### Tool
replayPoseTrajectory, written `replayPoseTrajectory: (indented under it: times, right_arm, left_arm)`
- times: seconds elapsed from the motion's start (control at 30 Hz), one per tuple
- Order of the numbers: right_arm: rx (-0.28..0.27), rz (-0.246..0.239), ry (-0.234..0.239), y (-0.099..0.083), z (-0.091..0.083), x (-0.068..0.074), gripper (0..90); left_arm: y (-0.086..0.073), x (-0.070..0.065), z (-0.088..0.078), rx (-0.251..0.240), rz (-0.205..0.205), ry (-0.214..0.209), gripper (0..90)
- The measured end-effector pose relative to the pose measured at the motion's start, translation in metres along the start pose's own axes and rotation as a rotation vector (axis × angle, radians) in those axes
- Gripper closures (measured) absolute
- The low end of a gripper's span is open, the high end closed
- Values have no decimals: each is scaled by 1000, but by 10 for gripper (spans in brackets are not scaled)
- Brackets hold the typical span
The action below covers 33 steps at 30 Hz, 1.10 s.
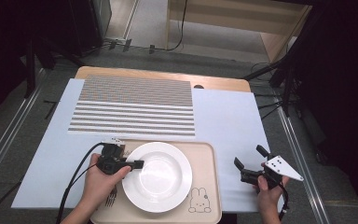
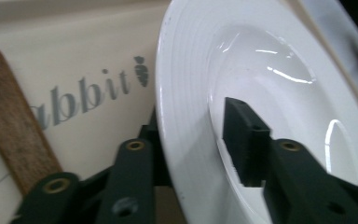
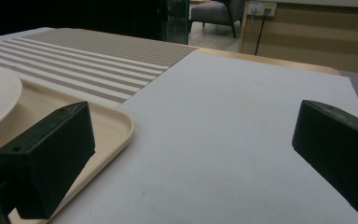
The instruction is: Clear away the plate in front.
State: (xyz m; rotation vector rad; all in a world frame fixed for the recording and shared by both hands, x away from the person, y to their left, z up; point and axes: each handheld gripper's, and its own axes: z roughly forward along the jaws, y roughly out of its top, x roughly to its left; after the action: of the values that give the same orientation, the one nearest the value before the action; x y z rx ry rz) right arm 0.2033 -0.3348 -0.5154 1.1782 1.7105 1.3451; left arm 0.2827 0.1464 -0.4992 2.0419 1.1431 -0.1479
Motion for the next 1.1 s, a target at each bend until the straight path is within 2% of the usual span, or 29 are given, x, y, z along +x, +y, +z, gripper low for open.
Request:
replayPoseTrajectory:
  times: [0.07, 0.13, 0.2, 0.27, 0.3, 0.33, 0.43, 0.5, 0.67, 0.8, 0.9, 0.93, 1.0, 1.1]
  right_arm:
    - [0, 0, 0, 0, 0, 0, 0]
    - [2, 0, 0, 0, 0, 0, 0]
    - [3, -1, -1, 0, 0, 0, 0]
    - [3, 0, -2, 0, 0, 0, 0]
    - [4, 0, -2, 0, 0, 0, 0]
    - [4, -1, -2, 0, 0, 0, 0]
    - [4, -1, -2, 0, 0, 0, 0]
    - [4, -2, -3, 0, 0, 0, 0]
    - [6, -2, -4, 0, 0, 1, 0]
    - [5, -3, -5, 0, 1, 1, 0]
    - [4, -1, -5, 0, 1, 1, 0]
    - [3, -2, -5, 0, 1, 0, 0]
    - [4, 0, -5, 0, 0, 0, 0]
    - [4, 2, -5, 0, 0, 0, 0]
  left_arm:
    - [0, -1, 1, -6, 10, 50, 537]
    - [1, -3, -1, -30, 24, 92, 518]
    - [4, -7, -3, -47, 51, 147, 517]
    - [6, -9, -4, -48, 60, 150, 549]
    - [5, -11, -3, -45, 72, 173, 592]
    - [5, -11, -4, -47, 77, 174, 604]
    - [3, -7, -6, -48, 45, 134, 621]
    - [1, -7, -8, -42, 46, 124, 626]
    - [-1, -7, -9, -42, 33, 113, 629]
    - [-2, -7, -11, -33, 38, 103, 630]
    - [-3, -7, -11, -45, 47, 101, 626]
    - [-3, -8, -11, -60, 59, 106, 588]
    - [-2, -9, -11, -83, 77, 119, 455]
    - [-1, -10, -17, -140, 85, 114, 332]
